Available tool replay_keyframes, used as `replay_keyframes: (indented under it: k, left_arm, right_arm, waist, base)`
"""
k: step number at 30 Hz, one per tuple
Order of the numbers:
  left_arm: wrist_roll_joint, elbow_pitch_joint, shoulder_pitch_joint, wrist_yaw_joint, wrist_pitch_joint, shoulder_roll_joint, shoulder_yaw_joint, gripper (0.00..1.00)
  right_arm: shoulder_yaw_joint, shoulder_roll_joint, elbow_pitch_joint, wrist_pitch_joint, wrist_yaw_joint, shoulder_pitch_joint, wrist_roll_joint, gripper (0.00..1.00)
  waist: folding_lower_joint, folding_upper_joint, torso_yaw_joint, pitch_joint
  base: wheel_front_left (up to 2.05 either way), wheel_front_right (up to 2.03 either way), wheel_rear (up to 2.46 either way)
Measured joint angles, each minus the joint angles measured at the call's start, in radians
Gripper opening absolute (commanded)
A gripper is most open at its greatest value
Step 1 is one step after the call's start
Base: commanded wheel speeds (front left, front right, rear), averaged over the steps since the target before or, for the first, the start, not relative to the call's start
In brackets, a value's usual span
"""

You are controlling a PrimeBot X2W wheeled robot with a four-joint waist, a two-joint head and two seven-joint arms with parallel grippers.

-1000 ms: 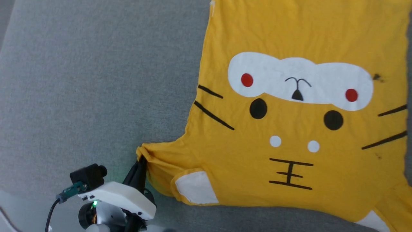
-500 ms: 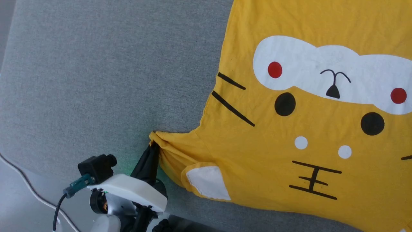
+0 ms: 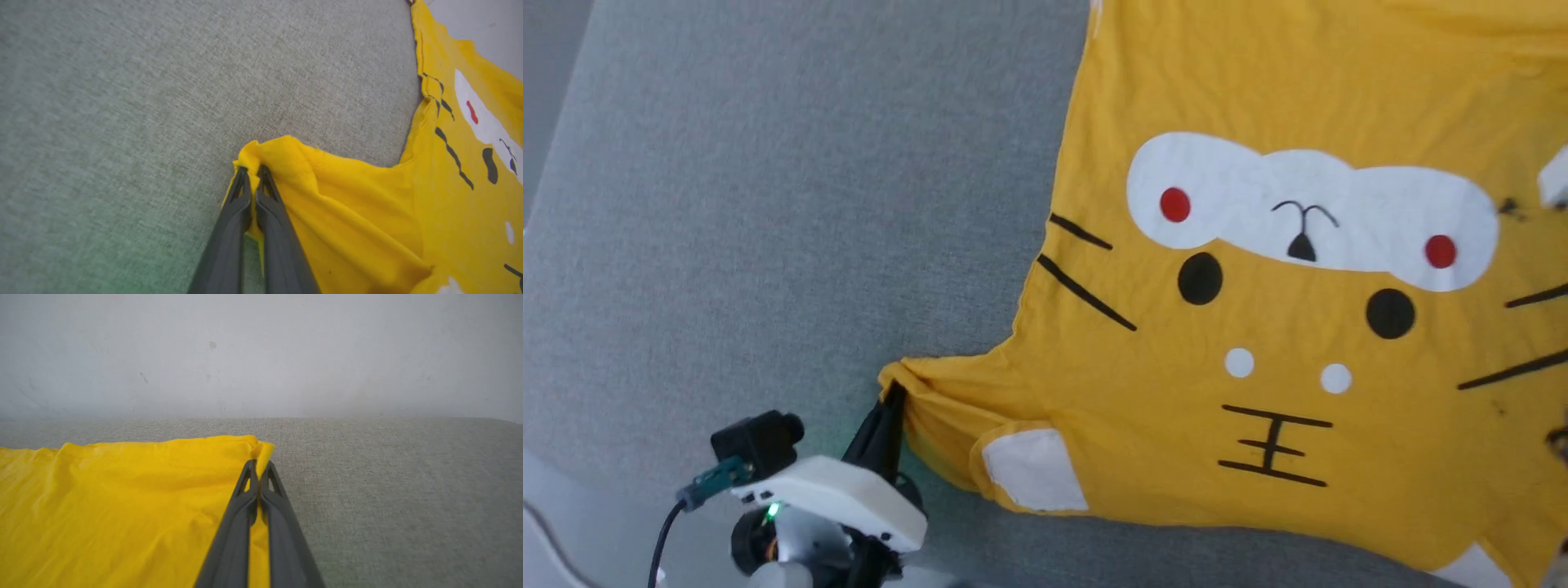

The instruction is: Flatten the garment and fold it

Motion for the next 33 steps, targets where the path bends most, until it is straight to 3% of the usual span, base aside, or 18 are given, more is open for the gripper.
replay_keyframes:
  k: [6,14,19,23,28,33]
  left_arm:
    - [-0.010,0.000,0.079,0.044,0.050,0.040,0.021,0.00]
    - [-0.028,-0.024,0.194,0.082,0.092,0.063,0.040,0.00]
    - [-0.033,-0.049,0.226,0.091,0.105,0.073,0.046,0.00]
    - [-0.034,-0.060,0.250,0.094,0.113,0.076,0.046,0.00]
    - [-0.040,-0.070,0.251,0.099,0.122,0.079,0.046,0.00]
    - [-0.042,-0.074,0.252,0.099,0.127,0.080,0.040,0.00]
  right_arm:
    - [-0.055,0.044,-0.041,-0.143,0.001,0.183,0.016,0.00]
    - [-0.158,0.085,-0.123,-0.083,0.001,0.433,0.030,0.00]
    - [-0.214,0.118,-0.173,0.020,0.001,0.563,0.014,0.00]
    - [-0.256,0.139,-0.176,0.169,0.001,0.628,0.013,0.00]
    - [-0.248,0.152,-0.166,0.366,0.001,0.671,0.011,0.00]
    - [-0.239,0.156,-0.169,0.476,0.001,0.693,0.017,0.00]
  waist:
    - [-0.0002,0.0001,-0.049,-0.110]
    - [-0.0005,0.0000,-0.125,-0.243]
    - [-0.0005,0.0000,-0.178,-0.299]
    - [-0.0005,0.0000,-0.217,-0.331]
    - [-0.0005,0.0001,-0.252,-0.358]
    - [-0.0004,0.0000,-0.264,-0.366]
  base:
    - [0.00,0.00,0.00]
    - [0.00,0.00,0.00]
    - [0.00,0.00,0.00]
    - [0.00,0.00,0.00]
    - [0.00,0.00,0.00]
    - [0.00,0.00,0.00]
